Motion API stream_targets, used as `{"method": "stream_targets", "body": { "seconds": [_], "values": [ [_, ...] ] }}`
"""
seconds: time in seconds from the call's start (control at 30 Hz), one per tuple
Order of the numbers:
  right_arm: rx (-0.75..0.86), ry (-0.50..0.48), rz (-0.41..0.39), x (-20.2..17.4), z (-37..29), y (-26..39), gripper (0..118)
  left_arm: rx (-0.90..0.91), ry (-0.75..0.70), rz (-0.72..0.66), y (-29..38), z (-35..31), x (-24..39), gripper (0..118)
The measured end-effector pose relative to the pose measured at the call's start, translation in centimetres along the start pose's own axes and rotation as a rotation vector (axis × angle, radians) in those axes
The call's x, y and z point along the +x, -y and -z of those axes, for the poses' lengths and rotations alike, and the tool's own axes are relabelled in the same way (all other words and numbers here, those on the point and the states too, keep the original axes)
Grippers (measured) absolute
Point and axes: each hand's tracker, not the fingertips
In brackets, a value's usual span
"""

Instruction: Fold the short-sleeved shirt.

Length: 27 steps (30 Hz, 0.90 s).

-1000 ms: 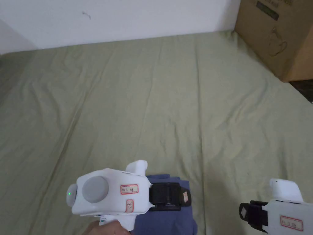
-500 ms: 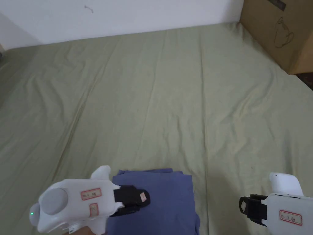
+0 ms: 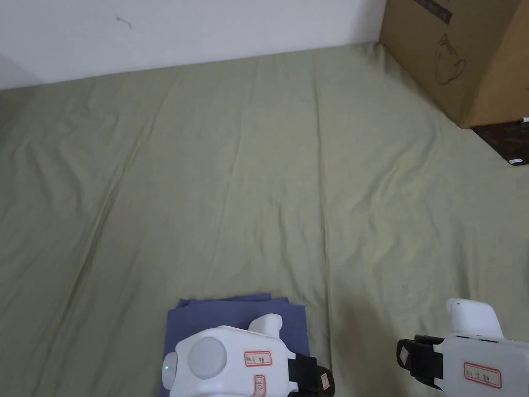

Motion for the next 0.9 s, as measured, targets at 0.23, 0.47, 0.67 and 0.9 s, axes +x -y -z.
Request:
{"method": "stream_targets", "body": {
  "seconds": [0.23,0.47,0.67,0.9],
  "values": [
    [-0.002,-0.01,-0.013,-0.9,-0.1,-0.2,0,0.073,0.054,0.024,-0.4,-3.9,0.2,4],
    [-0.003,-0.143,-0.149,-5.8,0.5,-2.2,0,0.317,0.066,-0.006,0.3,-15.1,-4.1,4],
    [-0.123,-0.246,-0.265,-12.1,6.2,-2.5,0,0.422,0.014,-0.176,3.9,-20.8,-11.0,4],
    [-0.265,-0.2,-0.322,-13.6,12.5,-2.0,0,0.45,0.079,-0.322,6.7,-20.6,-15.2,4]
  ]
}}
